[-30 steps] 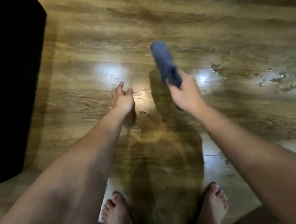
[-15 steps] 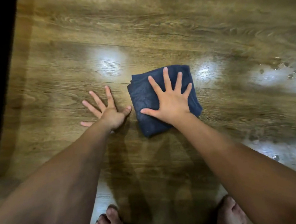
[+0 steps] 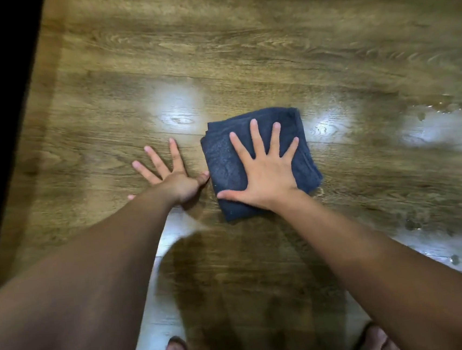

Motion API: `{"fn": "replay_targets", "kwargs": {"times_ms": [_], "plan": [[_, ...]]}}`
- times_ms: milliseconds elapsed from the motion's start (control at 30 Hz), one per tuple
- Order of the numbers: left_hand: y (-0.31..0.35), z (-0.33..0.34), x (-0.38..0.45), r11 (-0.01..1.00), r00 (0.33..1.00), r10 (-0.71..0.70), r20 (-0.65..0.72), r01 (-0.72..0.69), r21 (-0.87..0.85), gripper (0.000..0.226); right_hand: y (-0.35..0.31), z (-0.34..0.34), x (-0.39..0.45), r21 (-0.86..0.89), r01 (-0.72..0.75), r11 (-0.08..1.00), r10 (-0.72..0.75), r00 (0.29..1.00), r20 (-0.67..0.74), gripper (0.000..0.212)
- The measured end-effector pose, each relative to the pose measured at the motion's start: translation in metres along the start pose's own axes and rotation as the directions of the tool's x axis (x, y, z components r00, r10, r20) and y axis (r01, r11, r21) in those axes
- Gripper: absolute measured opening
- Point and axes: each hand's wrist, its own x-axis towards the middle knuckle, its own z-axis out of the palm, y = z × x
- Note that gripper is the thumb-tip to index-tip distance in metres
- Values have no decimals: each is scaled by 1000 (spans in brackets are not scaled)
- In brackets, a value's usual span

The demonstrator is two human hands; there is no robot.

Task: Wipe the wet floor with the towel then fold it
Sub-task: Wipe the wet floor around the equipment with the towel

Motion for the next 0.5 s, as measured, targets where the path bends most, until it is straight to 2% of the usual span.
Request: {"fn": "replay_targets", "kwargs": {"times_ms": [100,200,333,433,500], "plan": [[7,-13,3,981,997,-68,41,60,184,113,-2,4,-5,-12,-8,1000,8,1000,6,122],[16,-30,-4,914,997,-65,47,40,404,117,-9,6,-12,-8,-15,1000,15,1000,16,112],[19,-40,-12,861,986,164,-8,-139,489,74,-20,14,-43,-40,54,998,-54,999,0,101],[0,-36,-17,854,982,167,-86,-101,510,77,-41,32,-96,-23,157,987,-157,987,-23,97],[-9,-30,-26,845,968,221,-117,-130,519,80,-55,47,-137,-29,230,973,-231,973,-32,93]]}}
